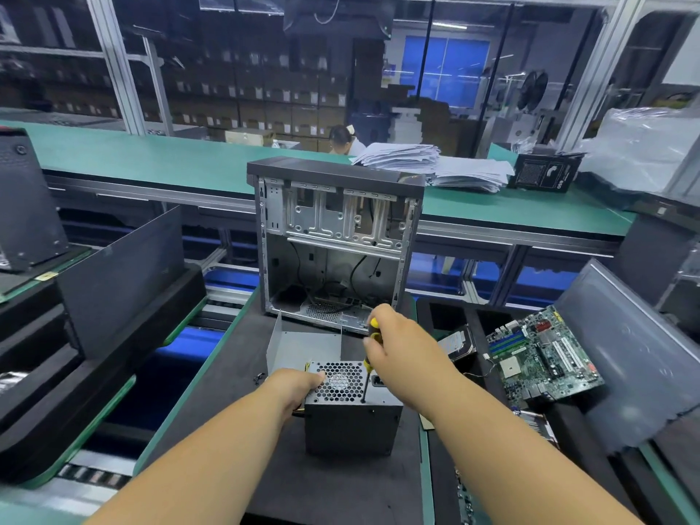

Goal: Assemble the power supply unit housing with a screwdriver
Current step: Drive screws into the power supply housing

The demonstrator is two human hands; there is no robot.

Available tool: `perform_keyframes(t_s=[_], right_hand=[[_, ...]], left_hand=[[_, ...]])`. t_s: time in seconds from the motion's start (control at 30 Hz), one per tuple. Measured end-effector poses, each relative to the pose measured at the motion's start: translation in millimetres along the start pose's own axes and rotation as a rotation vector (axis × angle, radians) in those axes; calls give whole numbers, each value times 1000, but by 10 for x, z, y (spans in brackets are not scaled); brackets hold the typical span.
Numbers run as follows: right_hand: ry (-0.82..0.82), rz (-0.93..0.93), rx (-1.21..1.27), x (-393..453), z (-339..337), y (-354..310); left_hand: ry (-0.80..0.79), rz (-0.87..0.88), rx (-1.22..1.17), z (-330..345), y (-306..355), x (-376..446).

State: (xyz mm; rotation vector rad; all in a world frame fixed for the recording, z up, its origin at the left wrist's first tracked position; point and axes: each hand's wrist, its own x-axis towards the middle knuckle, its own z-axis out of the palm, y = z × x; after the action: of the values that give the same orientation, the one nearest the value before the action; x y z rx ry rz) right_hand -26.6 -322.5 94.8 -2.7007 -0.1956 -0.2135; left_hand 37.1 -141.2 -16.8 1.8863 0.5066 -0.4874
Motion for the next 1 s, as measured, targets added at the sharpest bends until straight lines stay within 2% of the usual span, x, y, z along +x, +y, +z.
perform_keyframes(t_s=[0.13,0.27,0.37,0.43,0.57,0.77,1.0], right_hand=[[-11,-86,45,-73,78,18],[54,-40,67,-79,39,44],[53,-67,-30,-73,-29,25],[14,-78,-61,-76,-51,-4],[-114,-80,59,-125,-44,-41],[2,-45,36,-97,-26,-58],[10,-23,113,-142,104,-38]], left_hand=[[4,0,-41,14,-14,-12],[5,-12,-53,14,-22,-33],[1,-12,-65,19,-14,-46],[6,-5,-64,25,-8,-63],[16,-8,-72,29,-4,-81],[15,-11,-105,45,9,-110],[21,-9,-127,44,7,-118]])
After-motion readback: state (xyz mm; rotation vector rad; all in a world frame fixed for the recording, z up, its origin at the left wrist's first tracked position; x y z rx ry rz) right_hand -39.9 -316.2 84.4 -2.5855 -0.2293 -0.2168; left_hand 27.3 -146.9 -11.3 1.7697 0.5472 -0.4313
